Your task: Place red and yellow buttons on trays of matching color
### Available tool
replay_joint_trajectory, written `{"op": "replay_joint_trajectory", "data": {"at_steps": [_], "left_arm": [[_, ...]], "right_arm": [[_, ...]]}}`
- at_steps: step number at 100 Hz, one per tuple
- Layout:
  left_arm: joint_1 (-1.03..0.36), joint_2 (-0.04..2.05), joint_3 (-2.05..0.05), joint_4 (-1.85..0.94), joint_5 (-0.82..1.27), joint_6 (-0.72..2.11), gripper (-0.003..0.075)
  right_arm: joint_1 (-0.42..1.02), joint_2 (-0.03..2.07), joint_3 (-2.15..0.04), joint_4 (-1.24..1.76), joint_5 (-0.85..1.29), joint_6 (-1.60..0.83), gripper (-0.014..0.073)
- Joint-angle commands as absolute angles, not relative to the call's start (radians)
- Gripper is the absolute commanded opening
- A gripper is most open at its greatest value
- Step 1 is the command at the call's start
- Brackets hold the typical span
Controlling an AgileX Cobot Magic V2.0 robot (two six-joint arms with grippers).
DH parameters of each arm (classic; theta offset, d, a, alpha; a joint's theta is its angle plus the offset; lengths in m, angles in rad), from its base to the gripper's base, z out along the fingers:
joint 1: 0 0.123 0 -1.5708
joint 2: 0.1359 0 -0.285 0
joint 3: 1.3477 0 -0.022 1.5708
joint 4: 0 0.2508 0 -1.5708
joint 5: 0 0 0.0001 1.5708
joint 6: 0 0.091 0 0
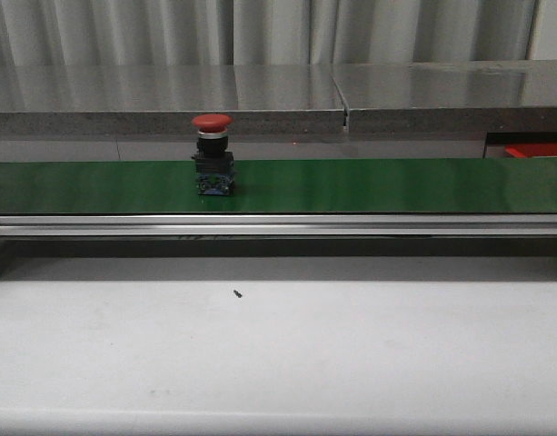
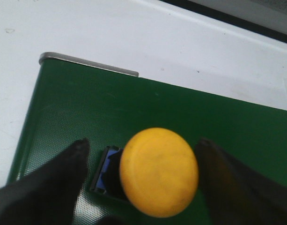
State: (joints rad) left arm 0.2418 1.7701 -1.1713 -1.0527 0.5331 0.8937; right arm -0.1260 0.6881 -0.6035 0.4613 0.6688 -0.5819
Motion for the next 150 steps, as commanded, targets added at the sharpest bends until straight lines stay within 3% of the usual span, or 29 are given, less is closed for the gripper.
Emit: {"op": "replay_joint_trajectory", "data": {"at_steps": [1,7,29,62,82,113,150], "left_arm": [[0.236,1.715,-1.199,-1.113,0.557,0.901,0.0665],[0.236,1.701,-1.199,-1.12,0.57,0.911,0.0704],[0.236,1.589,-1.199,-1.135,0.612,0.926,0.065],[0.201,1.277,-1.136,-1.15,0.65,1.029,0.0638],[0.145,1.023,-0.977,-1.138,0.59,1.055,0.0638],[0.044,0.66,-0.647,-1.115,0.331,1.027,0.062],[-0.031,0.451,-0.409,-1.114,0.218,1.021,0.062]], "right_arm": [[-0.124,0.685,-0.63,0.481,0.621,-0.588,-0.0066],[-0.124,0.685,-0.63,0.481,0.621,-0.588,-0.0066],[-0.124,0.685,-0.63,0.481,0.621,-0.588,-0.0066],[-0.124,0.685,-0.63,0.481,0.621,-0.588,-0.0066],[-0.124,0.685,-0.63,0.481,0.621,-0.588,-0.0066],[-0.124,0.685,-0.63,0.481,0.621,-0.588,-0.0066],[-0.124,0.685,-0.63,0.481,0.621,-0.588,-0.0066]]}}
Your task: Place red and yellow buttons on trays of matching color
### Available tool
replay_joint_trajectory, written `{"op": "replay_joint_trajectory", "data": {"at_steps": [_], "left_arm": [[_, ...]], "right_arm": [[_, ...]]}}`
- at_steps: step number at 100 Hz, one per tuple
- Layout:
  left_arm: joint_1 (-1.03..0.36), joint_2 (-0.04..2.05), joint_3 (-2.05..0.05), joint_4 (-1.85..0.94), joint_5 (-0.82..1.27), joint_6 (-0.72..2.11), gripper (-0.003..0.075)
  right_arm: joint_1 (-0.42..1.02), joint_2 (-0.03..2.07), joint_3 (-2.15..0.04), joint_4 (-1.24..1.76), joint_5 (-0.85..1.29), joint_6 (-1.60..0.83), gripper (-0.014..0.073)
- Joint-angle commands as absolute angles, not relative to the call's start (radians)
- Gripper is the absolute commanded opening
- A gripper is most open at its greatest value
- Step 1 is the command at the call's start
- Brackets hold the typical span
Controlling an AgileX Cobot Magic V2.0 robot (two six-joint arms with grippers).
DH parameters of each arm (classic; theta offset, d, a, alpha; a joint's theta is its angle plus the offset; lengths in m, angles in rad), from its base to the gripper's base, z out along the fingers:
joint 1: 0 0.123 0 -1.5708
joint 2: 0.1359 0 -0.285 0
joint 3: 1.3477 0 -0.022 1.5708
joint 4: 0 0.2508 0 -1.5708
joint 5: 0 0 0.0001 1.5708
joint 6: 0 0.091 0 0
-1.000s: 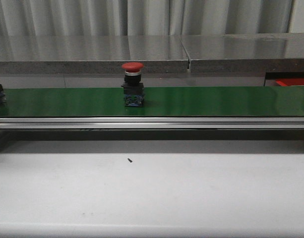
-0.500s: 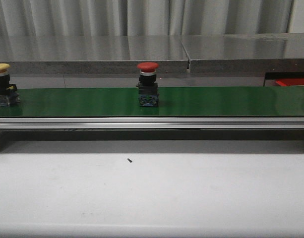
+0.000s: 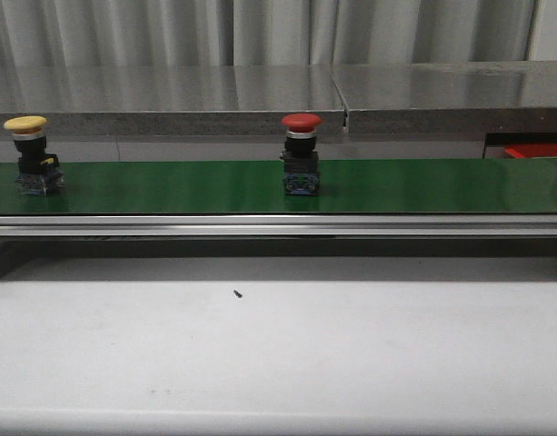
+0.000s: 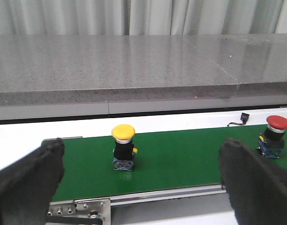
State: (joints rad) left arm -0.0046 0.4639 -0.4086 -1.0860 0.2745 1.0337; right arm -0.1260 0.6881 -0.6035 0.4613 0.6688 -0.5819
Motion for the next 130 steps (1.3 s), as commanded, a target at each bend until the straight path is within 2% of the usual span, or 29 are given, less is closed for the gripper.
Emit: {"op": "replay_joint_trajectory", "data": {"at_steps": [1,14,33,47,64,78,85,89,94,104,111,120,130], "left_arm": [[-0.033,0.451,-0.407,-1.114,0.218,1.021,0.0618],[-0.057,0.451,-0.365,-1.114,0.207,1.021,0.0573],[-0.061,0.451,-0.343,-1.114,0.186,1.021,0.042],[-0.061,0.451,-0.343,-1.114,0.186,1.021,0.0245],[-0.061,0.451,-0.343,-1.114,0.186,1.021,-0.0022],[-0.061,0.451,-0.343,-1.114,0.186,1.021,-0.0019],[-0.061,0.451,-0.343,-1.114,0.186,1.021,-0.0019],[-0.061,0.451,-0.343,-1.114,0.186,1.021,-0.0019],[-0.061,0.451,-0.343,-1.114,0.186,1.021,-0.0019],[-0.061,0.451,-0.343,-1.114,0.186,1.021,-0.0019],[-0.061,0.451,-0.343,-1.114,0.186,1.021,-0.0019],[-0.061,0.451,-0.343,-1.114,0.186,1.021,-0.0019],[-0.061,0.451,-0.343,-1.114,0.186,1.021,-0.0019]], "right_arm": [[-0.124,0.685,-0.63,0.481,0.621,-0.588,-0.0066],[-0.124,0.685,-0.63,0.481,0.621,-0.588,-0.0066],[-0.124,0.685,-0.63,0.482,0.62,-0.588,-0.0066],[-0.124,0.685,-0.63,0.482,0.61,-0.588,-0.0066],[-0.124,0.688,-0.63,0.482,0.628,-0.588,-0.0066],[-0.124,0.688,-0.63,0.484,0.642,-0.587,-0.0051],[-0.124,0.688,-0.63,0.491,0.65,-0.587,0.0025],[-0.124,0.688,-0.63,0.499,0.65,-0.587,0.0104],[-0.124,0.688,-0.63,0.51,0.648,-0.587,0.0225],[-0.124,0.688,-0.63,0.537,0.635,-0.587,0.0531],[-0.124,0.688,-0.63,0.552,0.629,-0.587,0.0672],[-0.124,0.688,-0.631,0.567,0.609,-0.587,0.0636],[-0.124,0.693,-0.643,0.57,0.593,-0.587,0.0635]]}}
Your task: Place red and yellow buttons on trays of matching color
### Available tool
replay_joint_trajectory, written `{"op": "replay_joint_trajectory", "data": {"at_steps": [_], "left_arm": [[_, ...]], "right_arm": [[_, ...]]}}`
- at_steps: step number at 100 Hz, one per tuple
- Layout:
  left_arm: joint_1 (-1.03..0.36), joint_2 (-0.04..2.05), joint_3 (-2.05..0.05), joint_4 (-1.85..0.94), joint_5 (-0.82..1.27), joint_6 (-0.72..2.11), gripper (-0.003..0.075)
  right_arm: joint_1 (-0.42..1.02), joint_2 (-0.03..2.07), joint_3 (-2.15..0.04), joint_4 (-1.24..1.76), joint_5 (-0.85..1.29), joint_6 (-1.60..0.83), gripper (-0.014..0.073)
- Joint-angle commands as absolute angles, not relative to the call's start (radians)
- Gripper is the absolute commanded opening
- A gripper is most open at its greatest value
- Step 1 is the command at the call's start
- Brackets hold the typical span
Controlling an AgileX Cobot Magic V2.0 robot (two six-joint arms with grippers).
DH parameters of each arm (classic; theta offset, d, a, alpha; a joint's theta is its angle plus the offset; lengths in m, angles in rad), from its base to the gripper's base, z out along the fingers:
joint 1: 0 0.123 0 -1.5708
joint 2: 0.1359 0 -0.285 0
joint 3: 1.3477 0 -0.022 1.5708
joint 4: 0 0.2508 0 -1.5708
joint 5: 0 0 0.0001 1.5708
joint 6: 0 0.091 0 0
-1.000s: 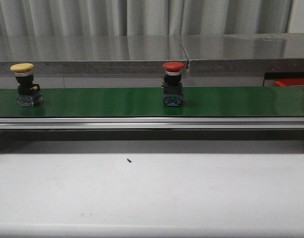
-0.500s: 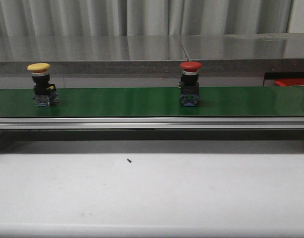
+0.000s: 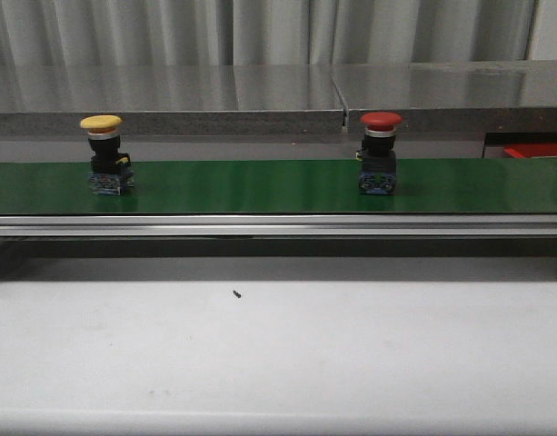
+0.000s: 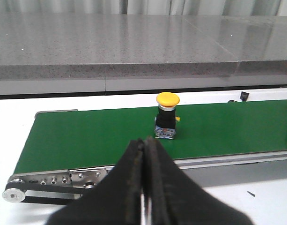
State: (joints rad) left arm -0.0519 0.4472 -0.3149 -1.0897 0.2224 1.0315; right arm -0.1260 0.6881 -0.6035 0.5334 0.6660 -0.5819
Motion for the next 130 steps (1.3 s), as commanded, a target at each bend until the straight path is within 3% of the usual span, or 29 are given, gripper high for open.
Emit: {"op": "replay_joint_trajectory", "data": {"at_steps": [1,67,130], "left_arm": [[-0.061,0.451,-0.343,-1.114,0.186,1.021,-0.0019],[-0.061,0.451,-0.343,-1.114,0.186,1.021,-0.0019],[-0.061,0.451,-0.343,-1.114,0.186,1.021,-0.0019]], "right_arm": [[-0.124,0.696,-0.645,0.57,0.593,-0.587,0.0635],[-0.072,1.335,-1.057,0.564,0.669,-0.614,0.0635],[0.024,1.643,-1.291,0.489,0.565,-0.62,0.0635]]}}
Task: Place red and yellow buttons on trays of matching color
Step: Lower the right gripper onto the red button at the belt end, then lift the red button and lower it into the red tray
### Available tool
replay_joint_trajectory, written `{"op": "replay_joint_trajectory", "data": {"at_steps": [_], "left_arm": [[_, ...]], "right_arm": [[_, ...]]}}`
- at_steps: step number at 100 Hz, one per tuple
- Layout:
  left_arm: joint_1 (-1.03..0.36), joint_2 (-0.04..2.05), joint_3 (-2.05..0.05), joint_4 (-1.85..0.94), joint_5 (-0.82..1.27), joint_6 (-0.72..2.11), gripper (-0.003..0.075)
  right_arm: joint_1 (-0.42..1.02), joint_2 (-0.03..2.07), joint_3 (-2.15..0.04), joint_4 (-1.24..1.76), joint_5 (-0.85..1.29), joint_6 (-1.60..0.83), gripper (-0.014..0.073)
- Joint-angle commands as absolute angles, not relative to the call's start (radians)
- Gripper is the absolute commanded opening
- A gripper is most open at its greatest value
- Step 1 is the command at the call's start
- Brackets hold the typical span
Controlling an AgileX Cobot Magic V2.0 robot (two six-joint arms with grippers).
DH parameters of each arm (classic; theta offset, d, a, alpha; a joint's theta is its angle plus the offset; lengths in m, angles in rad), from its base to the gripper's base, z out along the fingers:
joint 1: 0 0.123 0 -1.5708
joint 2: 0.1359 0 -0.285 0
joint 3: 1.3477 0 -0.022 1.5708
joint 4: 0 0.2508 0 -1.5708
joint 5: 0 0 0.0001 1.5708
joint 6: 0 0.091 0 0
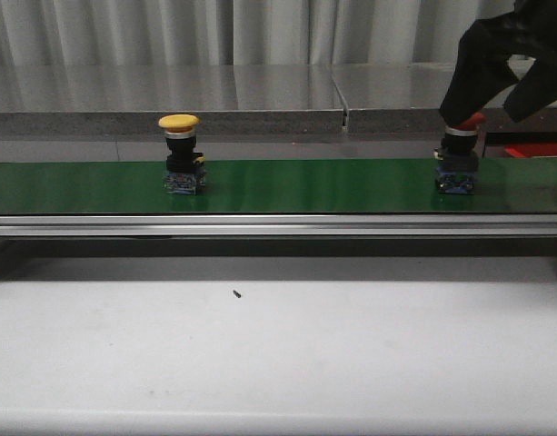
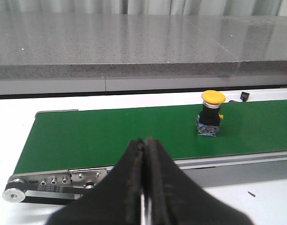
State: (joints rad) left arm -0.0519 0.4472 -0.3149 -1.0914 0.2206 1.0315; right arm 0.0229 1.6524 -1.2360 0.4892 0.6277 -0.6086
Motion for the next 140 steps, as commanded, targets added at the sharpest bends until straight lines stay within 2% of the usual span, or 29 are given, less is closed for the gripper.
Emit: {"op": "replay_joint_trajectory", "data": {"at_steps": [1,16,23,30,37,42,47,70,98,115,140], "left_arm": [[-0.061,0.451,-0.343,-1.114,0.186,1.021,-0.0019],[-0.061,0.451,-0.343,-1.114,0.186,1.021,-0.0019],[-0.061,0.451,-0.343,-1.114,0.186,1.021,-0.0019],[-0.061,0.451,-0.343,-1.114,0.186,1.021,-0.0019],[-0.061,0.451,-0.343,-1.114,0.186,1.021,-0.0019],[-0.061,0.451,-0.343,-1.114,0.186,1.021,-0.0019],[-0.061,0.451,-0.343,-1.114,0.186,1.021,-0.0019],[-0.061,0.451,-0.343,-1.114,0.186,1.021,-0.0019],[-0.061,0.451,-0.343,-1.114,0.186,1.021,-0.0019],[-0.061,0.451,-0.343,-1.114,0.186,1.021,-0.0019],[-0.061,0.451,-0.343,-1.114,0.186,1.021,-0.0019]], "right_arm": [[0.024,1.646,-1.292,0.486,0.563,-0.62,0.0635],[0.024,1.692,-1.332,0.468,0.561,-0.62,0.0633],[0.024,1.706,-1.343,0.46,0.565,-0.62,0.0591],[0.024,1.712,-1.342,0.457,0.575,-0.62,0.0466],[0.024,1.713,-1.342,0.453,0.596,-0.62,0.0283],[0.024,1.713,-1.343,0.452,0.613,-0.62,0.0199],[0.021,1.713,-1.347,0.452,0.63,-0.618,0.016],[-0.034,1.712,-1.465,0.446,0.7,-0.561,0.0157],[-0.207,1.765,-1.717,0.445,0.748,-0.53,0.0157],[-0.286,1.875,-1.871,0.445,0.767,-0.516,0.0157],[-0.333,2.075,-2.055,0.445,0.772,-0.497,0.0157]]}}
